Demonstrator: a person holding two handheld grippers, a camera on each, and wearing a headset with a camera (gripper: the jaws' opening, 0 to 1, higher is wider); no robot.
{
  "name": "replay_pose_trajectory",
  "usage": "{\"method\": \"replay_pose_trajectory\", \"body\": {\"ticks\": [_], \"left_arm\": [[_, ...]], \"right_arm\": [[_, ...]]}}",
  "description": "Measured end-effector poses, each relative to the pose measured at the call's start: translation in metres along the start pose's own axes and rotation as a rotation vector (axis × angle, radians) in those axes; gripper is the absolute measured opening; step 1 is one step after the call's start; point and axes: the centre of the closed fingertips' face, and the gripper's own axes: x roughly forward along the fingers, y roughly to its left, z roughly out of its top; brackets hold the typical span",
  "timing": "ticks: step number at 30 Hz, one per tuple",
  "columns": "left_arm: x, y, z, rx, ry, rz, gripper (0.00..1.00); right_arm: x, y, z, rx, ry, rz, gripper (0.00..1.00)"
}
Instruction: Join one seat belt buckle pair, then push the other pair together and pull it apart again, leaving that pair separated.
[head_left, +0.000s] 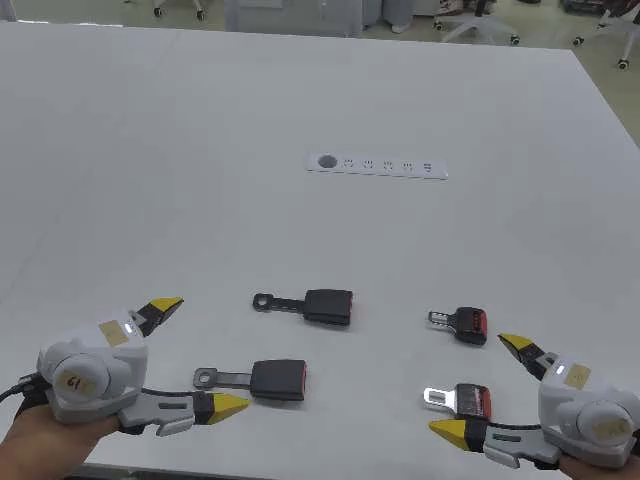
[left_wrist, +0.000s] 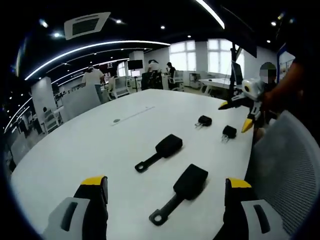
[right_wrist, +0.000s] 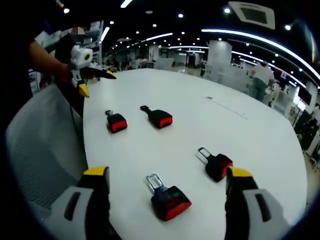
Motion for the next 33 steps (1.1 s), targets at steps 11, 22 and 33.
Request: {"method": "replay_pose_trajectory", "body": {"ticks": [11,22,33], "left_arm": [[0.0016,0.0024,-0.0013,0.004,0.006,0.000,1.00],[0.0015,0.0019,-0.0018,-0.001,0.004,-0.008,0.99],[0.0006,0.0022,-0.0024,-0.003,0.005,-0.008,0.99]], "right_arm": [[0.0012,-0.0022,-0.0001,-0.004,0.008,0.002,0.97],[0.0038,-0.0024,0.0018,-0.009,0.009,0.009,0.97],[0.0016,-0.0026,-0.0004,-0.014,0.016,0.017,0.96]]}}
